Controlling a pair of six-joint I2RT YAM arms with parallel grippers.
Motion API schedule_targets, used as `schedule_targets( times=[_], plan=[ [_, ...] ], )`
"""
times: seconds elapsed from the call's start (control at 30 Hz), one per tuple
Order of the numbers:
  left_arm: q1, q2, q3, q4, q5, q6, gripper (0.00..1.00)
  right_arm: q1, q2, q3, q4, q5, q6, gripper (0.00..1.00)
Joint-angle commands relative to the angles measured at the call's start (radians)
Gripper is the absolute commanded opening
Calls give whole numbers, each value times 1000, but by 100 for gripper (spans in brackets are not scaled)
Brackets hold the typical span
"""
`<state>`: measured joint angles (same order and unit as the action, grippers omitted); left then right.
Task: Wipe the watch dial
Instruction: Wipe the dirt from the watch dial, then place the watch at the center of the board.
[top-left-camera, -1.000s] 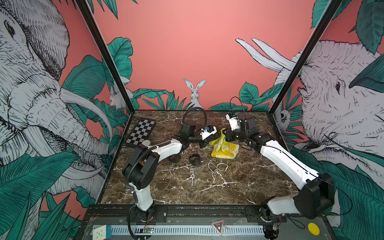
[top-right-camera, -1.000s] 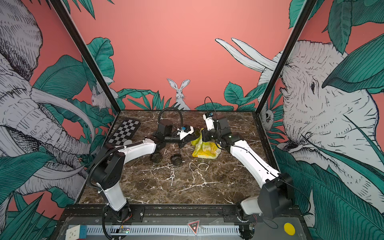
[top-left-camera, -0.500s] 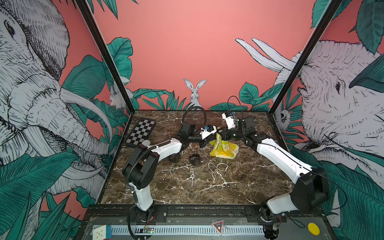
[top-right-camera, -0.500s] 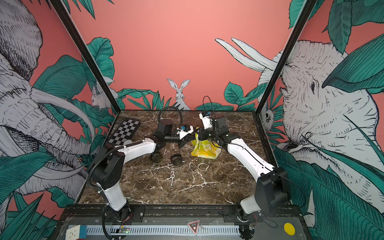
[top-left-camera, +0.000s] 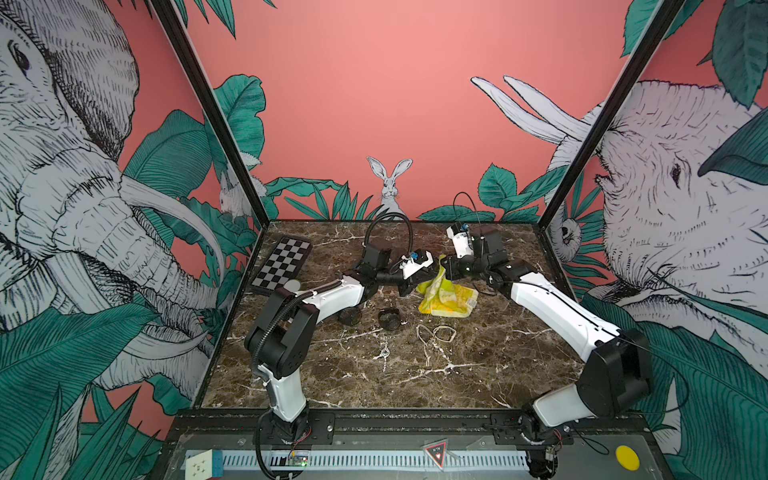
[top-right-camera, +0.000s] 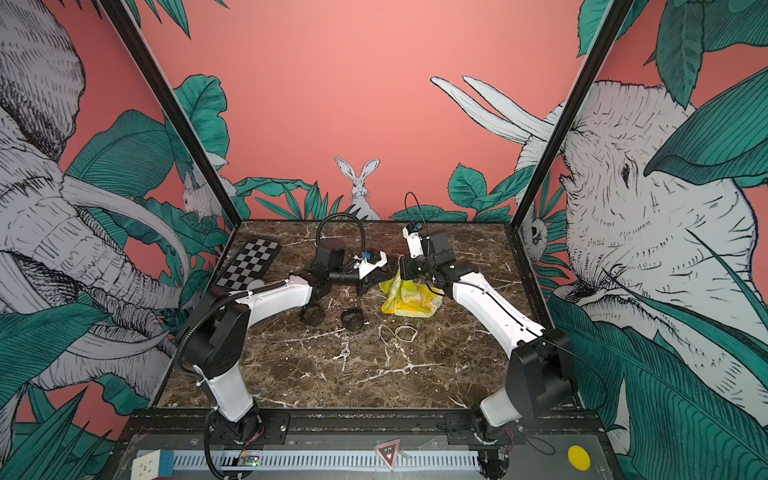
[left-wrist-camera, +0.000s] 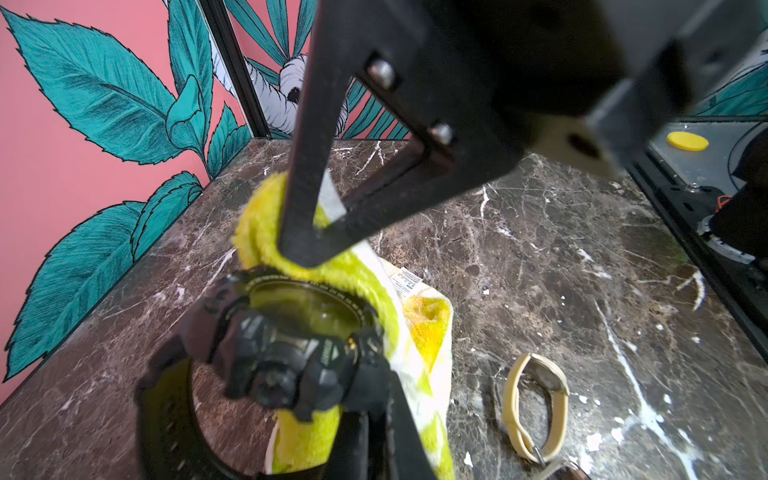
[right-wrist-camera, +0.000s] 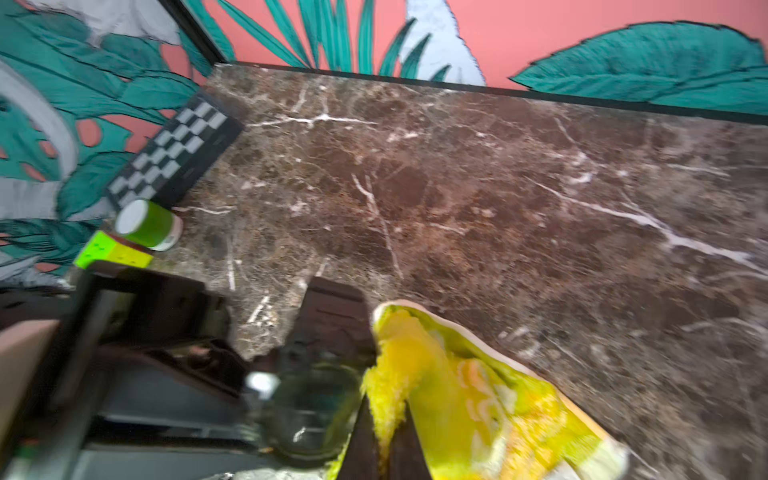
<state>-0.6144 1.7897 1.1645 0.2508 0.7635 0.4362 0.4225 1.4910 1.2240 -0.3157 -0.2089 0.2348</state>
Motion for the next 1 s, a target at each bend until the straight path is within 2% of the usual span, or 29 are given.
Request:
schedule_targets(
  times=[0.0,0.2,0.33,0.47,0.53,0.97],
  plan=[
    [8,-13,56,-96,18,77,0,-52,-57,-2,-44,64,-28,0],
    [73,31,138,-268,-10,136,0,-145,-184,15,-161,144,-76,0],
    [109,53,156,-301,-52,173,0,-163,-247,80,-264,307,-114,0],
    [113,111,265,-494,-149,267,0,-188,-266,170,-344,310,-124,0],
    [114,148,320,-561,-189,276,0,-191,-270,193,-368,305,-121,0],
    [117,422,662,-735,-105,85,0,-191,-317,141,-370,239,-65,0]
  ],
)
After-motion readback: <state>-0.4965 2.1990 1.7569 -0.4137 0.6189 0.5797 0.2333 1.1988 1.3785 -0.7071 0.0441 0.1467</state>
